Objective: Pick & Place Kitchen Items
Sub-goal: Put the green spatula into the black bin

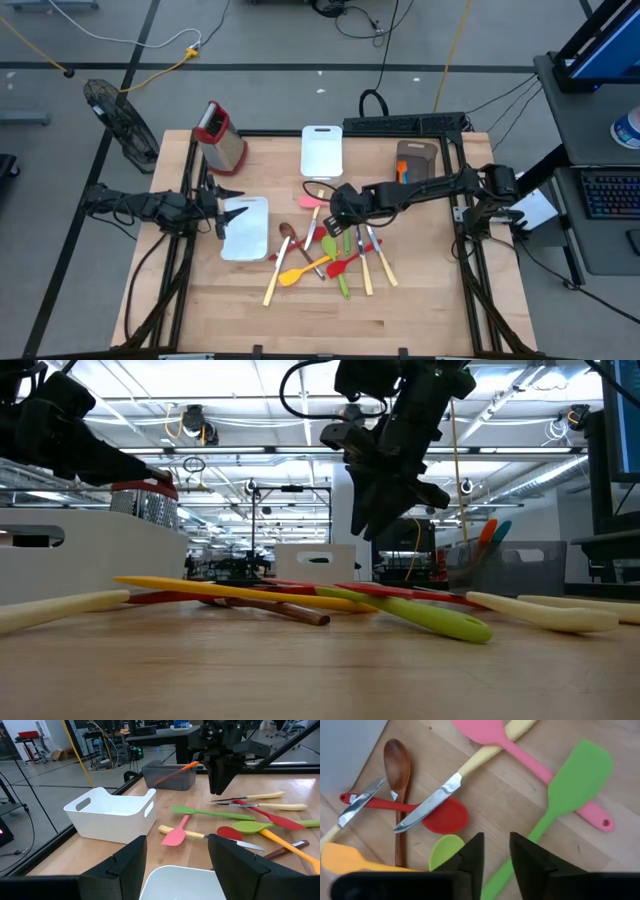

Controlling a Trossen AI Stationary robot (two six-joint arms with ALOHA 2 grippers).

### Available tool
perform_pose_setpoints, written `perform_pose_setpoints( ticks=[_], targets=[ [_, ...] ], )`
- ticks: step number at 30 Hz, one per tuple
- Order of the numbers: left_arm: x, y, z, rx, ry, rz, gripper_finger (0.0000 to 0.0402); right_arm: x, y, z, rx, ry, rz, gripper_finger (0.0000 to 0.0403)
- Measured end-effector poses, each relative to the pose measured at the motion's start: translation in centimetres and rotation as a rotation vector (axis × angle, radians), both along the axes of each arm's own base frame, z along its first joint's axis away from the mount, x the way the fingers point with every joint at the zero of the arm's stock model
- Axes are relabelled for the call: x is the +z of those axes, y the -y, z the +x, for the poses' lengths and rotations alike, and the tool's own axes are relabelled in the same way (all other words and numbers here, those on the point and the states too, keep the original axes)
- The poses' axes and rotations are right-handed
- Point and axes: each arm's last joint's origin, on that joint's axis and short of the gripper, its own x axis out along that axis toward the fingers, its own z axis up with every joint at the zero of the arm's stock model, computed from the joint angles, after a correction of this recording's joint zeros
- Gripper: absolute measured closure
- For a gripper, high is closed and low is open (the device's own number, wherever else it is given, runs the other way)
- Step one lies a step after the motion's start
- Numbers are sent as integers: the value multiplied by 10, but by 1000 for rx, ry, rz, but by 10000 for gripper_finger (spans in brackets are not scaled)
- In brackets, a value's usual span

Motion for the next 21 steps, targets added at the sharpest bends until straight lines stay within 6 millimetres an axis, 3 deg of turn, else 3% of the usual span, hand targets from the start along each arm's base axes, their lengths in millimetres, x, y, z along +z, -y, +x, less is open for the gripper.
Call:
perform_pose_setpoints(
  ticks=[11, 21],
  targets=[
    [0, 0, 0, 0, 0, 0, 183, -15, 0, -5, -98, 8, 53, 219],
    [0, 0, 0, 0, 0, 0, 183, -16, 18, -6, -135, 8, 50, 224]
  ],
)
